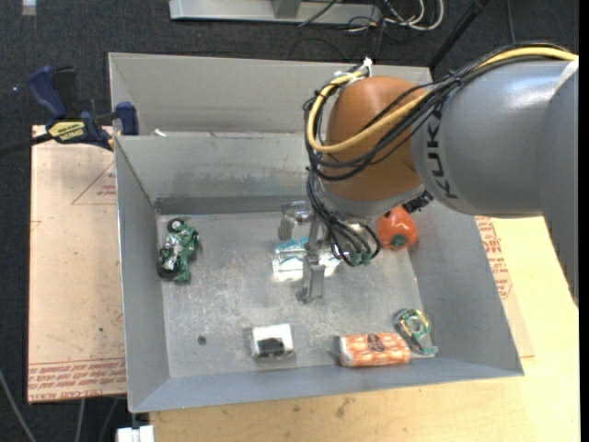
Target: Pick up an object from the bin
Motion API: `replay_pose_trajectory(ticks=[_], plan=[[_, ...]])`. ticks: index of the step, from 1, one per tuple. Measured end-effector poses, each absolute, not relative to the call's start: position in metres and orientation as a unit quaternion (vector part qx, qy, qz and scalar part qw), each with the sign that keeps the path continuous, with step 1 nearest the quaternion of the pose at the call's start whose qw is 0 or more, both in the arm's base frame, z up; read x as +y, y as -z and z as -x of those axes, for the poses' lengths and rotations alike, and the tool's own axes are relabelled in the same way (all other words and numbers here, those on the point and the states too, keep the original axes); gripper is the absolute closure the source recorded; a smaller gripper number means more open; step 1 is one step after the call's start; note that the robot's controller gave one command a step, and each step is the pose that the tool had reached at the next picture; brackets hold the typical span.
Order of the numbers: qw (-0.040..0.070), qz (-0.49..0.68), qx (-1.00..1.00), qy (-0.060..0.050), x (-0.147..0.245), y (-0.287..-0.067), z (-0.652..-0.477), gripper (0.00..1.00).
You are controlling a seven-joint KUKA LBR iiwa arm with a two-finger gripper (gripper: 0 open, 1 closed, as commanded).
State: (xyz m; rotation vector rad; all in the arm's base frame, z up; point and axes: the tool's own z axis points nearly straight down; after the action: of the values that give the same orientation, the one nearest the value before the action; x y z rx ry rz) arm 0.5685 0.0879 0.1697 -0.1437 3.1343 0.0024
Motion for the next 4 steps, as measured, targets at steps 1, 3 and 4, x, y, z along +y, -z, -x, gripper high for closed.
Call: replay_pose_trajectory(ticks=[1, 3, 4], plan=[[-0.001, 0.058, 0.998, 0.0, 0.098, -0.155, -0.561, 0.0], [0.0, -0.001, 1.0, 0.0, 0.073, -0.107, -0.566, 0.0], [0.0, 0.052, 0.999, -0.001, 0.049, -0.104, -0.572, 0.0]])
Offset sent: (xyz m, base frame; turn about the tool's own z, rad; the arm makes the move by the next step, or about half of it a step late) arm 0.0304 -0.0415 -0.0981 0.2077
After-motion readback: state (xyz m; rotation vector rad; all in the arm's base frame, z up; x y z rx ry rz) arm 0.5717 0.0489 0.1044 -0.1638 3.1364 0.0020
